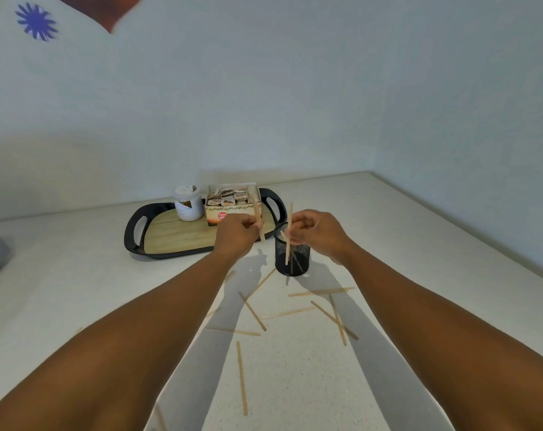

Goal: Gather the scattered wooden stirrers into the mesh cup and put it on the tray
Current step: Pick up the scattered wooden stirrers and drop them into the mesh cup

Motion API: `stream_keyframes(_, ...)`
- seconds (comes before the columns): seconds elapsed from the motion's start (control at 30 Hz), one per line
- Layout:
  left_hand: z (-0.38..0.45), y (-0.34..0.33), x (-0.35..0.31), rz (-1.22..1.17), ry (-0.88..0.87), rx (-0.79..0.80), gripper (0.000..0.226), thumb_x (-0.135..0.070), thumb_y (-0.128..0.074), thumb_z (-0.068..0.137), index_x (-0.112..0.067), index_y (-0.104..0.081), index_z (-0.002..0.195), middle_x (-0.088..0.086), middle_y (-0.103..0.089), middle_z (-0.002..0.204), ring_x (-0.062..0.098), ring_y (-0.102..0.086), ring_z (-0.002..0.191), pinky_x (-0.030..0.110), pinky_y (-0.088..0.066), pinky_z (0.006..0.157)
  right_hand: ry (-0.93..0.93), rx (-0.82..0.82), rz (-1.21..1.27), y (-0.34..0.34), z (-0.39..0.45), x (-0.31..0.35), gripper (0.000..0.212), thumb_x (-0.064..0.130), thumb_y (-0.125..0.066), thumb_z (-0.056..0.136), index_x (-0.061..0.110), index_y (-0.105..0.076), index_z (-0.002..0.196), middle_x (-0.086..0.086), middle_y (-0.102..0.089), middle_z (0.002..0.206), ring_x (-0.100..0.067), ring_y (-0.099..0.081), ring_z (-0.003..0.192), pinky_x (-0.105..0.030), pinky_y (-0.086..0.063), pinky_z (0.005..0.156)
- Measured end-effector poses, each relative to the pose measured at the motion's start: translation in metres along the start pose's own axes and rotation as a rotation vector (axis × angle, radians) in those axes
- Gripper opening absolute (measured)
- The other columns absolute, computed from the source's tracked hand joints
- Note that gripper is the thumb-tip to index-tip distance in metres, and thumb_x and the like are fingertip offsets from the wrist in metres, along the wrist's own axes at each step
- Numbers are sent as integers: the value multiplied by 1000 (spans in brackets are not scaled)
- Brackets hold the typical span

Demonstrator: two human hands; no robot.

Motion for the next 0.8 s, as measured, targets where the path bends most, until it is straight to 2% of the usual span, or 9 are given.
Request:
stream_keyframes(0.13, 5, -5, -18, 8, -66, -1, 18, -23, -66, 95, -11, -78, 99, 8, -75, 86, 25, -71, 84, 38, -57, 85, 22, -209, 64, 14, 10, 0, 27, 3, -72, 83, 4, -67, 109, -10, -71, 91, -28, -72, 89, -38, -60, 84)
stream_keyframes(0.2, 9, -7, -26, 5, -84, -12, 15, -21, -67, 93, -14, -77, 102, 2, -75, 88, 16, -70, 79, 30, -56, 81, 28, -313, 67, 21, 15, -1, 21, 5, -72, 83, 8, -68, 104, -9, -72, 91, -27, -72, 87, -36, -60, 82)
stream_keyframes(0.27, 11, -11, -34, 23, -94, -20, 17, -17, -68, 92, -15, -77, 106, -3, -72, 87, 3, -63, 73, 14, -47, 70, 19, -416, 50, 27, 19, -2, 16, 8, -71, 83, 12, -67, 99, -5, -72, 89, -22, -71, 84, -34, -61, 80)
stream_keyframes(0.3, 12, -13, -37, 35, -99, -19, 17, -17, -67, 91, -16, -77, 106, -4, -71, 86, 0, -61, 71, 10, -43, 66, 8, -461, 44, 29, 22, -2, 15, 9, -71, 83, 13, -67, 96, -4, -71, 89, -20, -71, 83, -34, -61, 80)
stream_keyframes(0.37, 13, -19, -42, 61, -108, -6, 18, -17, -67, 91, -18, -77, 105, -3, -74, 88, 6, -65, 76, 11, -43, 67, -15, -519, 26, 31, 25, -4, 14, 9, -70, 81, 15, -66, 92, -4, -72, 87, -20, -71, 82, -38, -61, 80)
stream_keyframes(0.5, 13, -29, -46, 107, -119, 25, 18, -19, -68, 91, -18, -78, 106, -2, -76, 91, 7, -66, 80, 18, -51, 73, -35, -504, -66, 26, 30, -9, 17, 6, -69, 81, 9, -68, 97, -6, -72, 90, -21, -71, 81, -38, -61, 79)
stream_keyframes(0.63, 12, -37, -42, 183, -109, 81, 19, -21, -68, 90, -15, -79, 104, 1, -76, 91, 11, -64, 80, 20, -45, 67, -76, -392, -233, 17, 31, -13, 24, 9, -69, 78, 10, -72, 103, -5, -73, 101, -19, -69, 90, -36, -58, 83)
stream_keyframes(0.73, 12, -34, -33, 203, -88, 61, 13, -22, -67, 90, -16, -78, 90, 4, -69, 83, 21, -66, 89, 25, -44, 78, -91, -348, -299, 20, 30, -13, 34, 13, -70, 79, 8, -71, 112, -5, -71, 111, -19, -66, 101, -36, -54, 94)
stream_keyframes(0.8, 10, -27, -24, 191, -54, 22, 16, -17, -64, 91, -15, -79, 98, 5, -73, 93, 19, -65, 96, 23, -43, 83, -106, -366, -303, 30, 29, -14, 34, 14, -71, 79, 9, -70, 112, -6, -71, 112, -20, -66, 103, -37, -53, 96)
Point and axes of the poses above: each hand's wrist, its own z-axis towards the middle knuckle, its own y-axis out of the back of the hand, x = y × z, the point moved 4 cm from there along z, towards the middle knuckle
